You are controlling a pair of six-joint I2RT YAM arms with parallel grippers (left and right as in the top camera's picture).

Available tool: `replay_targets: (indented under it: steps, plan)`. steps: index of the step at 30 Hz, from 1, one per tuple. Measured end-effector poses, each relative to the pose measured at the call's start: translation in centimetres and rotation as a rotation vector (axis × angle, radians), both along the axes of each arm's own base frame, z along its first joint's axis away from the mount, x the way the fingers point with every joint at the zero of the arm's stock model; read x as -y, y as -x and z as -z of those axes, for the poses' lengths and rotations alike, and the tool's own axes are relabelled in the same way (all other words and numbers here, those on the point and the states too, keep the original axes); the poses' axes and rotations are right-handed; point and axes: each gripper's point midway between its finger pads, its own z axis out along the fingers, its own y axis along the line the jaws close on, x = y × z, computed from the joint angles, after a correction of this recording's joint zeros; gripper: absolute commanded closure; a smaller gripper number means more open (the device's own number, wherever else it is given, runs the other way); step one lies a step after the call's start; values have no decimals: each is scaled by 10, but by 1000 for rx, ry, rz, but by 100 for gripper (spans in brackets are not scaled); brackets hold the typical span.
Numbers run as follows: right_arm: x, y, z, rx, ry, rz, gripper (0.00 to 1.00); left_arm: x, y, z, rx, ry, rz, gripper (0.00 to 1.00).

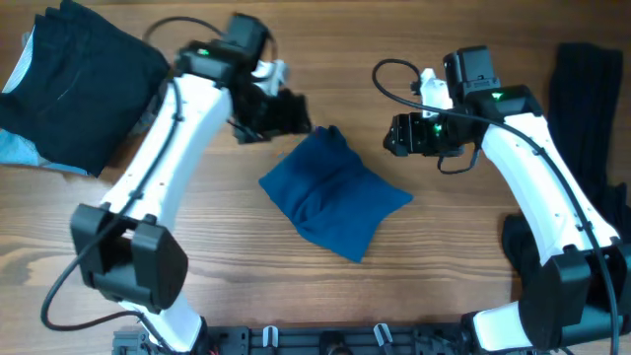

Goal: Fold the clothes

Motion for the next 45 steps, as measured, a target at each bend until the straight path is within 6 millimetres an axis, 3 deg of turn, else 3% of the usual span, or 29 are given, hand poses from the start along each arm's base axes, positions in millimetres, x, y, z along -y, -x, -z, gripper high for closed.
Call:
replay_targets:
  steps: [3,7,12,13,16,17,20,22,26,31,33,36,39,41,43,45]
  plan:
    - [-17,15,-2,-42,-50,-64,36,-18,-15,0,19,-2,-65,38]
    - [-29,30,13,-104,-25,-122,33,-12,-14,8,7,-9,-38,34]
    - [-17,47,71,-196,58,-111,38,12,-5,53,-50,-41,97,32]
    - [-14,48,79,-205,77,-98,44,18,-4,62,-53,-45,124,32]
    - [-3,62,105,-256,129,-71,91,31,8,96,-106,-81,202,36]
    - [-1,66,109,-269,139,-66,96,32,10,105,-117,-102,220,39]
    - [3,71,114,-283,156,-59,96,28,9,130,-133,-176,240,39]
    - [7,64,116,-261,184,-29,96,24,5,136,-128,-203,221,39]
    - [14,34,118,-144,244,43,96,19,-8,138,-123,-213,109,39]
    - [8,1,113,14,243,6,94,-3,-17,137,-186,-200,-82,39]
    - [10,-8,111,68,275,-14,87,-8,-16,136,-217,-202,-128,39]
    - [24,-15,111,92,343,10,54,-10,-11,135,-253,-211,-159,35]
    - [69,-11,114,20,402,136,50,-22,-9,136,-274,-248,-193,31]
    - [83,1,115,-65,362,201,49,-28,-9,137,-282,-257,-208,28]
    - [74,13,113,-141,252,218,45,-30,-8,137,-288,-263,-213,26]
    - [46,33,102,-227,91,182,41,-31,-7,137,-289,-268,-214,25]
